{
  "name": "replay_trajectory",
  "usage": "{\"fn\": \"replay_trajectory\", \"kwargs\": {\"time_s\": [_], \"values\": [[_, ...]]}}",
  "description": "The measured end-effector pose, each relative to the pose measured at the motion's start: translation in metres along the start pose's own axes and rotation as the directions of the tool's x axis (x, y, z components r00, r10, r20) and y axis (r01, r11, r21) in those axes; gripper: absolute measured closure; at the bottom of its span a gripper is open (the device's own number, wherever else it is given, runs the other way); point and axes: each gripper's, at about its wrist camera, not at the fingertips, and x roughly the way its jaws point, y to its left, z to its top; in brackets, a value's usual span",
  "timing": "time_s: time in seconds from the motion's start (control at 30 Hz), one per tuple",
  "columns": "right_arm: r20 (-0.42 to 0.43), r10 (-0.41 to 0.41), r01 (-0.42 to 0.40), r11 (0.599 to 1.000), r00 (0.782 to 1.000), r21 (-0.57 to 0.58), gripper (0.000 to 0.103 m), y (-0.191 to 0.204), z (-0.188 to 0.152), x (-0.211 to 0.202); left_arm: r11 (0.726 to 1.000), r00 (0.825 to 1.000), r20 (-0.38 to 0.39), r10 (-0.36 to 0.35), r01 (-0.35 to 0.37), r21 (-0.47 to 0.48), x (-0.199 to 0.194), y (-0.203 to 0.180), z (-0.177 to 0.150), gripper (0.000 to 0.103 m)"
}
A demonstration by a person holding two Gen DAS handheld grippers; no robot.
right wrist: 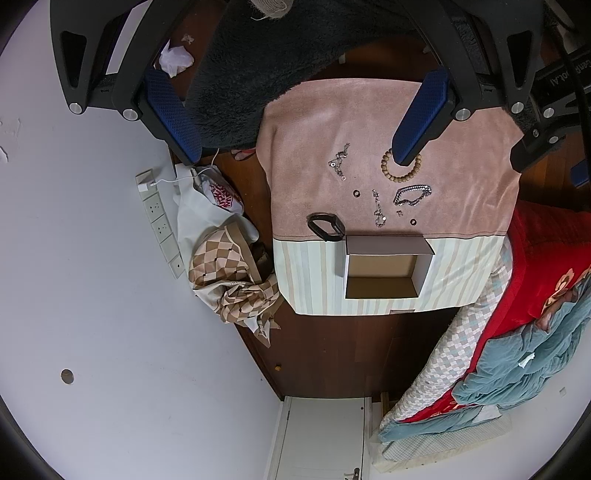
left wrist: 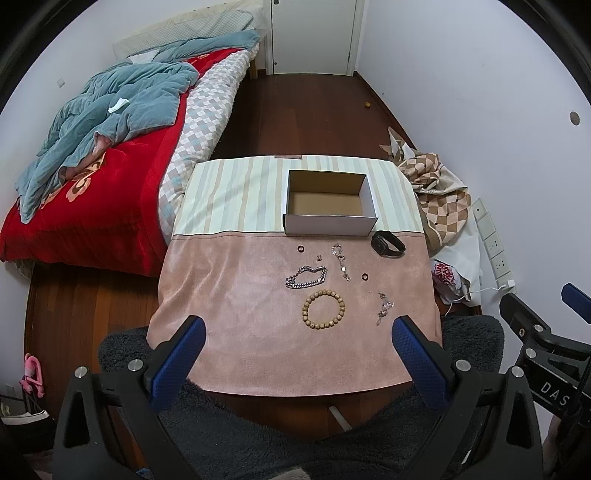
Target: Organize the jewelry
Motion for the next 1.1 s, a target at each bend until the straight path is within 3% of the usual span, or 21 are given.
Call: {"fn": "replay_trajectory", "kwargs": {"time_s": [0.3, 0.53, 0.7, 0.83, 0.93, 1.1], "values": [[0.016, -0.001, 0.000, 1.000, 1.000, 0.031, 0.000, -0.004, 0.004, 0.008, 0.999, 0.999, 0.016, -0.033, 0.032, 0.012, 0.021, -0.001, 0.007, 0.000], [-0.058, 0.050, -0.044, 0.994, 0.997, 0.102, 0.000, -0.016, 0.015, 0.082, 1.000, 1.000, -0.016, 0.016, -0.015, 0.024, 0.091, 0.005, 0.019, 0.001], [-0.144, 0.081, -0.060, 0.988, 0.986, 0.143, 0.000, -0.017, 0.014, 0.153, 0.998, 0.990, -0.125, 0.059, -0.054, 0.043, 0.159, 0.011, 0.016, 0.001], [-0.202, 0.095, -0.062, 0.985, 0.975, 0.162, 0.000, -0.016, 0.012, 0.208, 0.998, 0.968, -0.245, 0.053, -0.040, 0.058, 0.217, 0.010, 0.004, 0.004], [-0.253, 0.108, -0.065, 0.983, 0.961, 0.174, 0.000, -0.014, 0.008, 0.242, 0.998, 0.947, -0.319, 0.037, -0.021, 0.054, 0.250, 0.007, -0.006, 0.018], [-0.311, 0.120, -0.063, 0.981, 0.943, 0.186, 0.000, -0.014, 0.002, 0.276, 0.998, 0.915, -0.404, 0.010, 0.015, 0.057, 0.284, -0.002, -0.023, 0.052]]}}
